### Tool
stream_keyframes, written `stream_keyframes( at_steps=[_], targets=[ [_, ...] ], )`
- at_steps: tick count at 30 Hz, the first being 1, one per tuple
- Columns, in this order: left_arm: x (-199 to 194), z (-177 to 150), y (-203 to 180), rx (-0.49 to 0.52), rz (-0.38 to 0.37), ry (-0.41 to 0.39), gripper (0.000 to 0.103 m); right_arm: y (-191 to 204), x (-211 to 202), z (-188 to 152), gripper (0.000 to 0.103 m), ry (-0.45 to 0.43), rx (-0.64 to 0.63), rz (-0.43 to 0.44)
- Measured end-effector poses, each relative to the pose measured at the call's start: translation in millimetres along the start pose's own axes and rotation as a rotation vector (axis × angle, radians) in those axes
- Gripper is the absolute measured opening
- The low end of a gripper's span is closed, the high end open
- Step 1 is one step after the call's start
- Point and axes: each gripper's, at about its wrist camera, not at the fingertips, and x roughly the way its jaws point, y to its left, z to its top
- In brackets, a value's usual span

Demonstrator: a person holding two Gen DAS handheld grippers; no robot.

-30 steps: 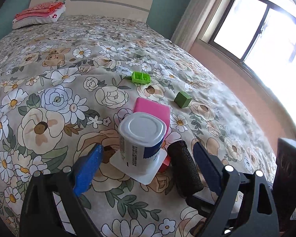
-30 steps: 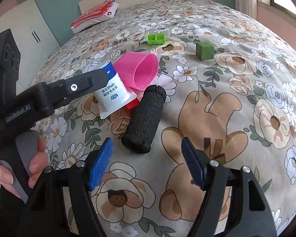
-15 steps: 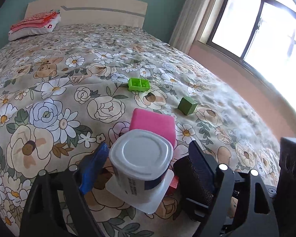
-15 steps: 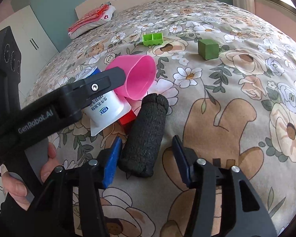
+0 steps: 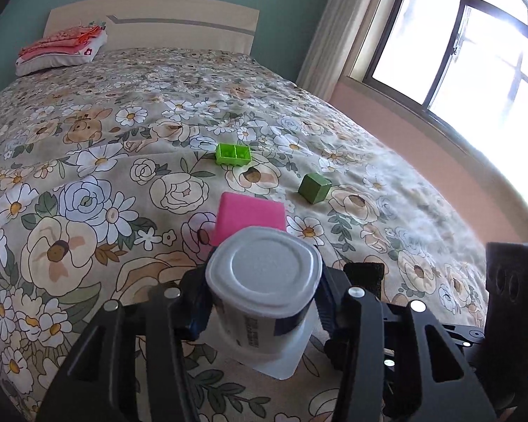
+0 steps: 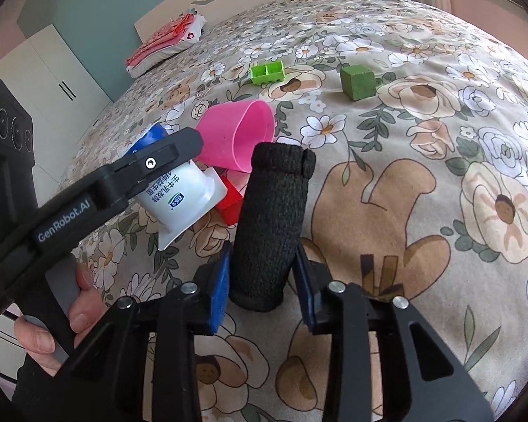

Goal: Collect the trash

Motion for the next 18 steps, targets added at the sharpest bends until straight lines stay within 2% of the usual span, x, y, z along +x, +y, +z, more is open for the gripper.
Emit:
stream_keyframes(
  at_steps=[8, 18],
  targets=[
    [-44, 13, -13, -0.019, 0.034, -0.022, 0.051, 0, -43, 2, 0.035, -0.044, 0.005, 0.016],
    [-122, 41, -46, -0.025, 0.139, -0.084, 0.051, 31, -138, 9, 0.034, -0.171, -0.055, 0.054]
  ],
)
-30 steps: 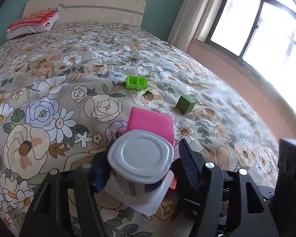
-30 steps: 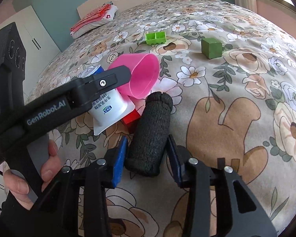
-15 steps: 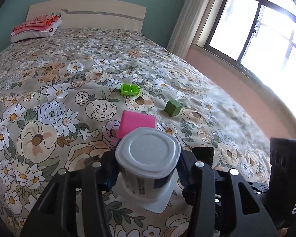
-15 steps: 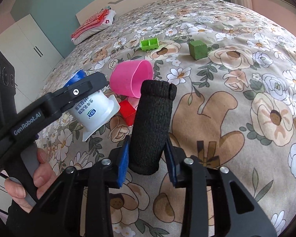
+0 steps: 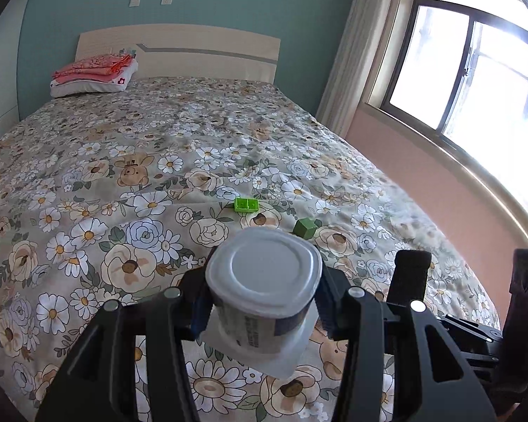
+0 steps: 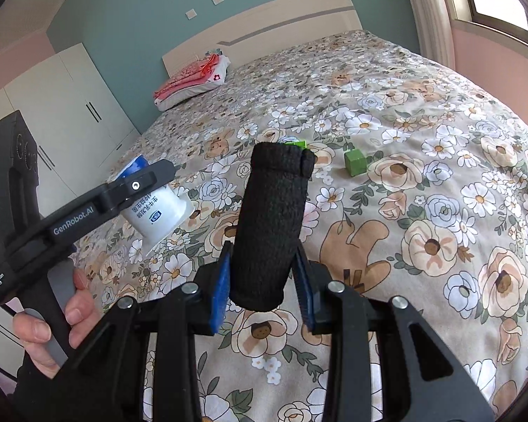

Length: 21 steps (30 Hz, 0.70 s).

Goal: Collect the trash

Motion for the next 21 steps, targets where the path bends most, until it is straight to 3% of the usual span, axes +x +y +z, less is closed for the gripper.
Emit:
stream_keyframes(
  at_steps=[10, 21],
  targets=[
    [-113, 23, -30, -0.032, 0.099, -0.075, 0.051, 43, -111, 19, 0.034, -0.123, -0.110, 0.007],
    [-262, 15, -81, 0.015, 0.229, -0.194, 0.051, 80, -253, 22, 0.034, -0.245, -0.195, 0.032]
  ],
)
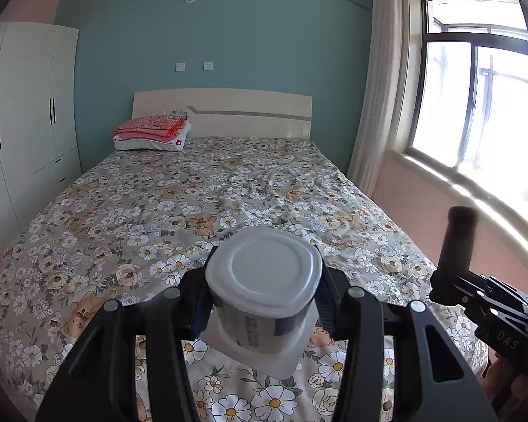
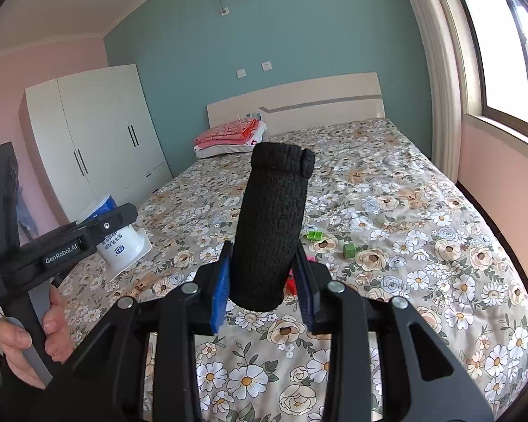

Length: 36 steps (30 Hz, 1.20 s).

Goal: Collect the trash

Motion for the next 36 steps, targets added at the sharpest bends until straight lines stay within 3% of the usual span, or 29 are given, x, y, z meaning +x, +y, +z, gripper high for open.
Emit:
stream_keyframes(
  at_steps=[10, 16, 28, 36],
  targets=[
    [-129, -3, 1, -0.016, 0.067, -0.111, 0.051, 33, -130, -2, 0.034, -0.094, -0.073, 0.009],
    [-181, -30, -1, -0.006, 0.086, -0.144, 0.051, 41, -191, -20, 0.034, -0.124, -0.107, -0.004],
    [-219, -94, 13, -0.018, 0.092, -0.089, 0.051, 42, -251, -70, 0.034, -0.126, -0.139, 0.011],
    [-216, -141, 17, -0.019, 0.082, -0.040, 0.051, 34, -242, -110, 0.034, -0.071, -0.153, 0.033]
  ],
)
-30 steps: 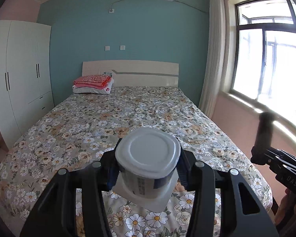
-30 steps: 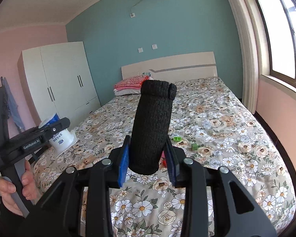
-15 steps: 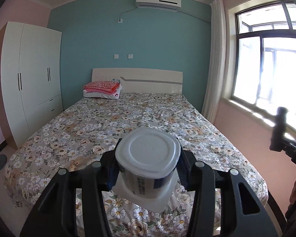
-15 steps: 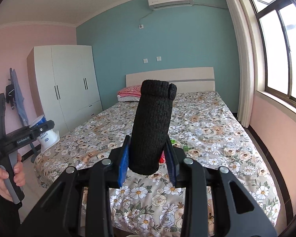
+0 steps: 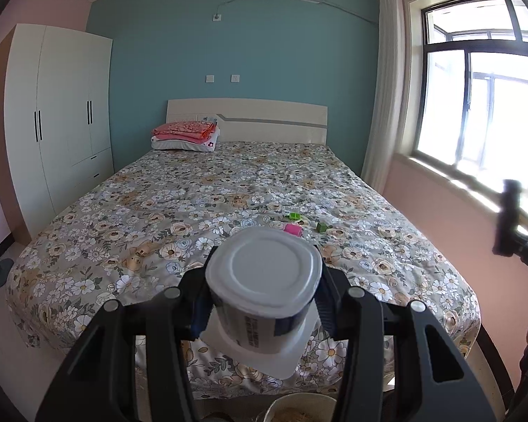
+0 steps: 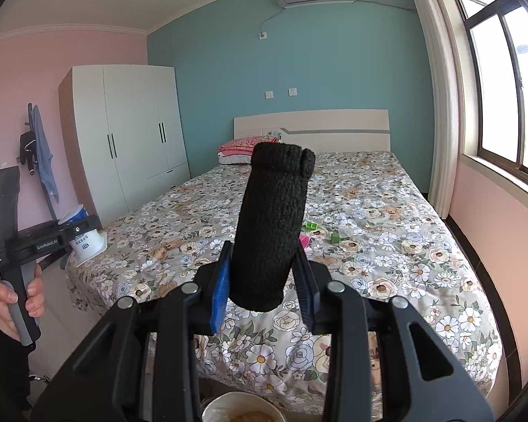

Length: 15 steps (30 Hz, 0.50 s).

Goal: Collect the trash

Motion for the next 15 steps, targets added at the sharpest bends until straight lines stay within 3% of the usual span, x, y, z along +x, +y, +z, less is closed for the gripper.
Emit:
stream_keyframes(
  at_steps=[15],
  targets=[
    [53, -108, -3, -0.001, -0.032, 0.238, 0.051, 5, 50, -92, 0.034, 0.199, -0.011, 0.051]
  ],
)
